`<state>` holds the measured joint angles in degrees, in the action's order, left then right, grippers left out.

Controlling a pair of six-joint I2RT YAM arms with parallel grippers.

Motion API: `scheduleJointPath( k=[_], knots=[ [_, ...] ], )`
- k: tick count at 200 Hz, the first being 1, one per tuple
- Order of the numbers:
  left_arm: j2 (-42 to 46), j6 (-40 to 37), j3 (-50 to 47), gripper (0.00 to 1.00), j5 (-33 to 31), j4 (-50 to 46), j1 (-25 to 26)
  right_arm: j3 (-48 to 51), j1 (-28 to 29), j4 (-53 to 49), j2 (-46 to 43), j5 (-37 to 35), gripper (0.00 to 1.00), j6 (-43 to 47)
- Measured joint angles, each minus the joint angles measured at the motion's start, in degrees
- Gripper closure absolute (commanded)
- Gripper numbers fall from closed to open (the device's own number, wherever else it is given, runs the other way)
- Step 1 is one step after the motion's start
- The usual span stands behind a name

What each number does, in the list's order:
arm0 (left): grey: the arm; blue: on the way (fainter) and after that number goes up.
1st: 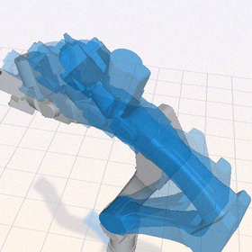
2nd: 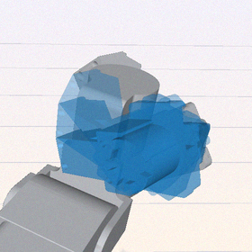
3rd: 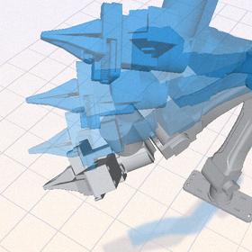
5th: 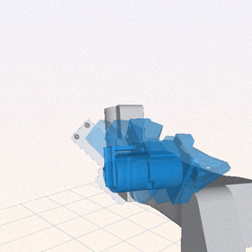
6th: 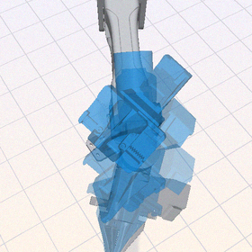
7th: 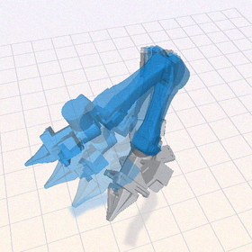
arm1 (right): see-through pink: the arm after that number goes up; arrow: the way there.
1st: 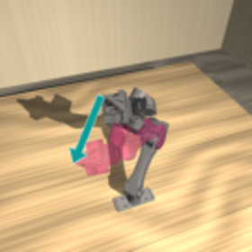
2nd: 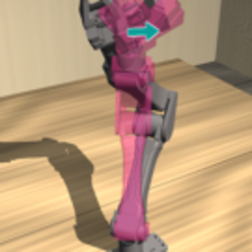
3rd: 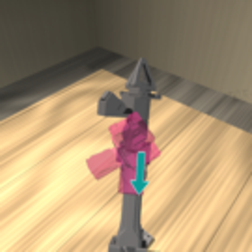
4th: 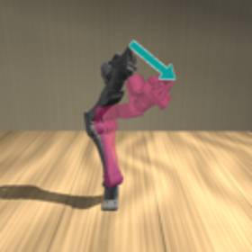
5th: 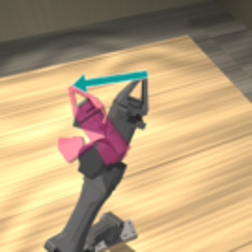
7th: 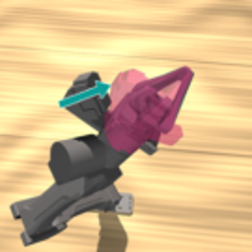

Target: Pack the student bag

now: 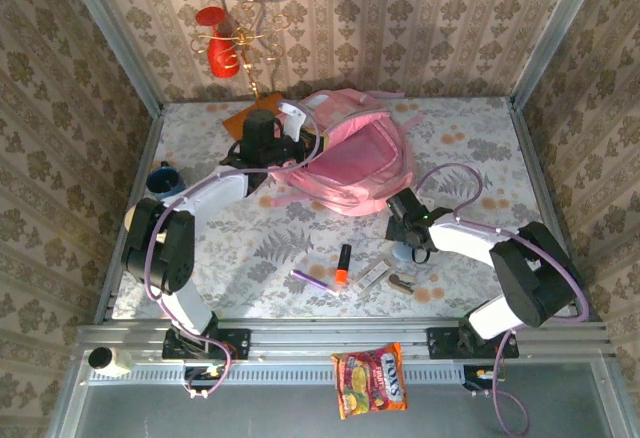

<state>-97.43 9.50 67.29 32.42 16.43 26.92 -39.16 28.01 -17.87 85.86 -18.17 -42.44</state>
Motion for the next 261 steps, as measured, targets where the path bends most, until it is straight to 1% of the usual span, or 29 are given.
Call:
scheduleJointPath(
  k=[14,23,40,61,74,83,95,121,145,166,190,204,214,220,228,241,261],
  knots=[
    [0.02,0.02,-0.17,1.00,0.04,0.26,0.00,-0.02,-0.37,0.26,-0.24,-0.07,0.48,0.09],
    [0.04,0.02,-0.17,1.00,0.15,0.33,0.00,0.00,-0.68,0.09,-1.18,-0.35,0.53,0.55],
    [0.20,0.28,-0.17,1.00,0.28,0.35,0.00,0.00,-1.42,-1.57,-6.21,-1.62,0.55,1.18],
    [0.52,1.09,-0.46,1.00,0.83,0.92,0.00,-0.85,-2.43,-2.47,-17.90,-3.50,0.58,3.78],
    [0.68,1.70,-0.81,1.00,1.27,1.53,0.11,-3.10,-2.75,-1.27,-22.77,-2.84,0.58,5.16],
    [0.70,2.23,-0.94,1.00,1.88,2.14,0.20,-5.49,-2.73,0.68,-23.47,-1.22,0.58,5.46],
    [0.70,3.06,-0.96,1.00,2.43,3.02,0.39,-9.64,-2.73,3.87,-21.44,1.88,0.57,5.42],
    [0.70,6.01,-0.96,1.00,3.82,5.40,0.55,-17.88,-2.91,12.04,-10.10,7.54,0.55,2.51],
    [0.68,8.57,-0.87,1.00,4.52,7.28,0.52,-20.46,-4.15,19.04,0.52,11.08,0.55,-4.63],
    [-0.22,11.23,0.17,1.00,5.55,8.46,0.46,-22.43,-6.01,23.43,8.92,12.22,0.54,-11.91],
    [-2.38,14.82,2.32,1.00,7.06,10.40,0.42,-28.87,-6.97,25.66,18.56,12.79,0.49,-18.40],
    [-3.58,16.48,3.65,1.00,7.80,11.15,0.42,-34.67,-6.47,27.06,24.13,13.92,0.44,-21.03],
    [-4.22,17.20,4.35,1.00,8.20,11.41,0.42,-38.16,-5.88,27.96,27.04,14.99,0.31,-22.08],
    [-4.48,17.38,4.52,1.00,8.28,11.50,0.42,-39.80,-5.55,28.02,28.24,15.45,0.25,-22.53],
    [-4.57,17.55,4.72,1.00,8.33,11.54,0.37,-41.13,-5.31,27.74,29.09,15.74,0.18,-22.14],
    [-4.59,17.51,5.27,1.00,8.11,11.45,0.26,-41.46,-5.31,26.27,28.96,15.72,0.11,-20.98],
    [-4.59,17.31,5.51,1.00,7.82,11.08,0.28,-38.36,-5.51,24.57,25.94,15.56,0.05,-17.25]
  ],
)
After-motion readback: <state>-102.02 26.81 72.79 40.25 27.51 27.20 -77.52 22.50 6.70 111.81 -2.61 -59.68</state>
